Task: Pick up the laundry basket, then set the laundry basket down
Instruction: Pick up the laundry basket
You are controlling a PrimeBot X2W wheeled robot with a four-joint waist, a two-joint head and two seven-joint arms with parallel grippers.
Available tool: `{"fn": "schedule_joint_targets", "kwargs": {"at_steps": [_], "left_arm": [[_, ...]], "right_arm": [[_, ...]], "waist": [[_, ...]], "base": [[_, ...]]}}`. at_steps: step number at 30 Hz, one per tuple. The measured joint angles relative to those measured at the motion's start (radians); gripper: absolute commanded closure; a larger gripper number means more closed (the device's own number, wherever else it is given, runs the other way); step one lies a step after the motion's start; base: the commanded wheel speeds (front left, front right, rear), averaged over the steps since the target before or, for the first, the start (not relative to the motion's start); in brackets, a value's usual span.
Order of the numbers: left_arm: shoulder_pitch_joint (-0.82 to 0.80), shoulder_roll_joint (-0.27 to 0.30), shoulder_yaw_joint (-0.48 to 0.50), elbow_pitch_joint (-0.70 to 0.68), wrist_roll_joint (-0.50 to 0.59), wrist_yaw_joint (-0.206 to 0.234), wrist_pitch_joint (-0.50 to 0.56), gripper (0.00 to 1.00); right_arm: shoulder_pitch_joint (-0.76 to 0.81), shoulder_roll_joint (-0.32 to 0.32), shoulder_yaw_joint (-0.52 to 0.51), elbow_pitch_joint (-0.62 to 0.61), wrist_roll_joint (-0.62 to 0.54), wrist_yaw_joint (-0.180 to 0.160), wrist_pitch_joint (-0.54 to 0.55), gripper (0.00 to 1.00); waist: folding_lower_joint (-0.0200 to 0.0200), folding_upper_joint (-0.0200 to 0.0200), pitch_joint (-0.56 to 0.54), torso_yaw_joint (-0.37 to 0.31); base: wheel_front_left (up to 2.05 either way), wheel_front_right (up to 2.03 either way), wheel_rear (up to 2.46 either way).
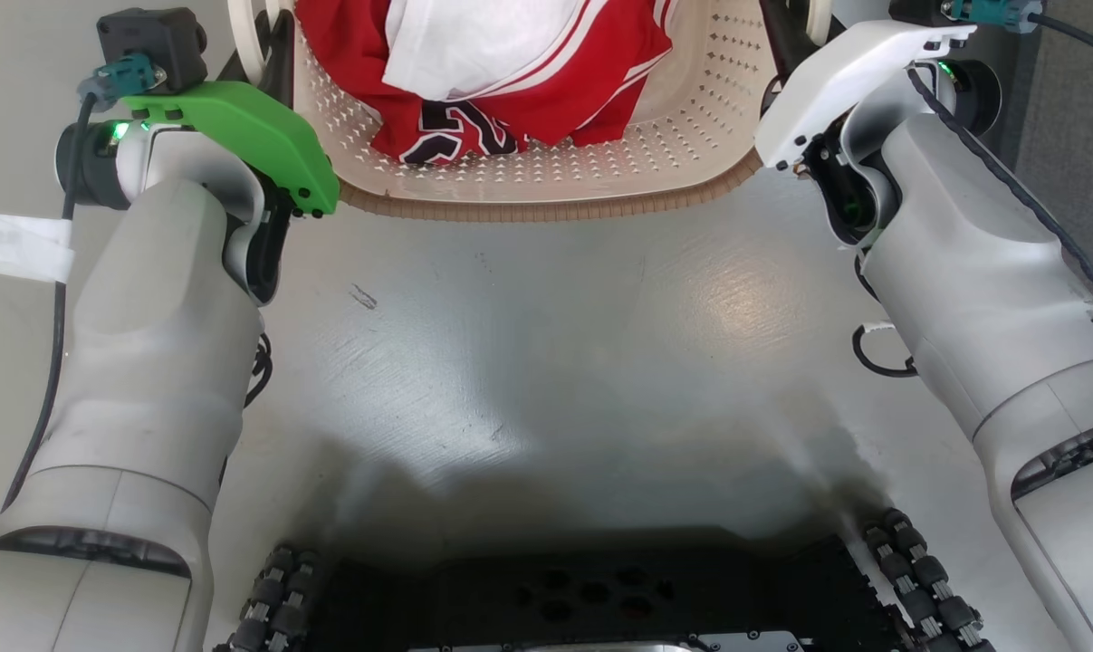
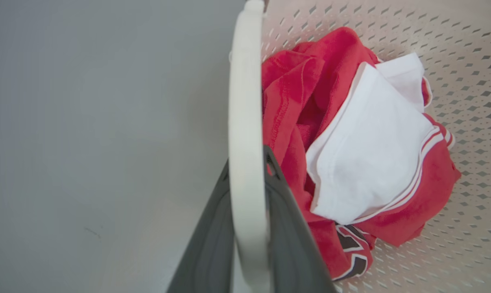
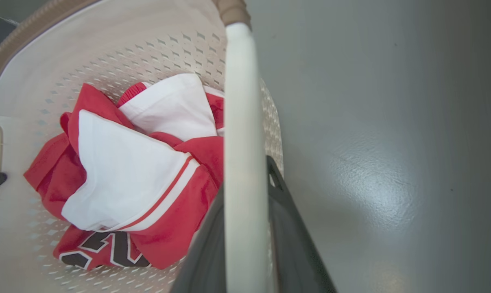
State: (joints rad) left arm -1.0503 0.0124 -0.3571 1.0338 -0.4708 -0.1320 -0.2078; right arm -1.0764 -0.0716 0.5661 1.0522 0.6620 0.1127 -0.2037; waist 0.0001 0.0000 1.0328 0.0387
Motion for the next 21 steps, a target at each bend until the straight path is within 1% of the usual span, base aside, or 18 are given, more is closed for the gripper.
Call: {"fn": "schedule_joint_targets", "kwargs": {"at_steps": [9, 21], "left_arm": [[0.001, 0.000, -0.030, 0.018, -0.021, 0.000, -0.005, 1.00], [0.042, -0.001, -0.064, 0.043, -0.081, 0.000, -0.013, 1.00]], "right_arm": [[0.001, -0.002, 0.032, 0.010, 0.023, 0.000, -0.014, 1.00], [0.043, 0.000, 0.060, 0.032, 0.069, 0.000, -0.025, 1.00]], "waist": [[0.0000, 0.0000, -0.029, 0.000], [-0.0001, 0.0000, -0.121, -0.001]], "base": [[0.00, 0.00, 0.00], [0.00, 0.00, 0.00]]}}
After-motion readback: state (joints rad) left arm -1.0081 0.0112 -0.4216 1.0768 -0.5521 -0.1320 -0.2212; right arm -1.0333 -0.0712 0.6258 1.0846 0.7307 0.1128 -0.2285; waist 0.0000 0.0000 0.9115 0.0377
